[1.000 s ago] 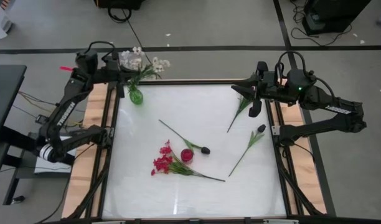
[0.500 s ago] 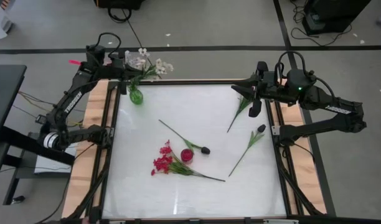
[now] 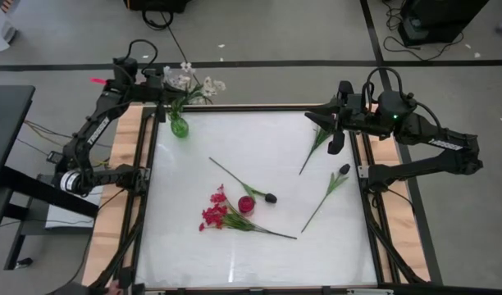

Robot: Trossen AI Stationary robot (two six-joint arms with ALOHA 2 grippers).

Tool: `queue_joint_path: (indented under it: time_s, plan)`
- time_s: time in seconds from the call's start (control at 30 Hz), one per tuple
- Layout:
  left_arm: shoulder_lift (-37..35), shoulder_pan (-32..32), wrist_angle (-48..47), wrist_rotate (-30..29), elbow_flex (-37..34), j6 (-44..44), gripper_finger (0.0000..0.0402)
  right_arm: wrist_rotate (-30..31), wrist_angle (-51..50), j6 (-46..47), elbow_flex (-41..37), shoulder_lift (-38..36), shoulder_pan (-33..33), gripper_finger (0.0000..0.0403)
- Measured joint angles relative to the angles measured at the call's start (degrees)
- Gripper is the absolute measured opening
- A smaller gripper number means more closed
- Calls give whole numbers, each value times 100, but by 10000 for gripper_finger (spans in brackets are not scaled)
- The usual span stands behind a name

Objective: Sort flowers into vase by color
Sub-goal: Put the white flowers into the green flower vase

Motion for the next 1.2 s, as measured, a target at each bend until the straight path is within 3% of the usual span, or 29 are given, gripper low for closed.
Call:
queue_joint_path:
  time_s: [0.57, 0.8, 1.07, 1.2]
  plan:
    - [114, -28, -75, -603, 0, -297, 1, 0, 0, 0, 0, 2, 0, 81]
    - [28, -149, 29, -648, 0, -1192, 11, 0, -2, 0, 0, 0, -1, 81]
    - [-459, -606, 255, -646, 0, -1435, 12, 0, -1, 0, 0, 2, -2, 81]
    - [-684, -791, 721, -698, 0, -2126, 12, 0, -2, -2, 0, 0, -2, 81]
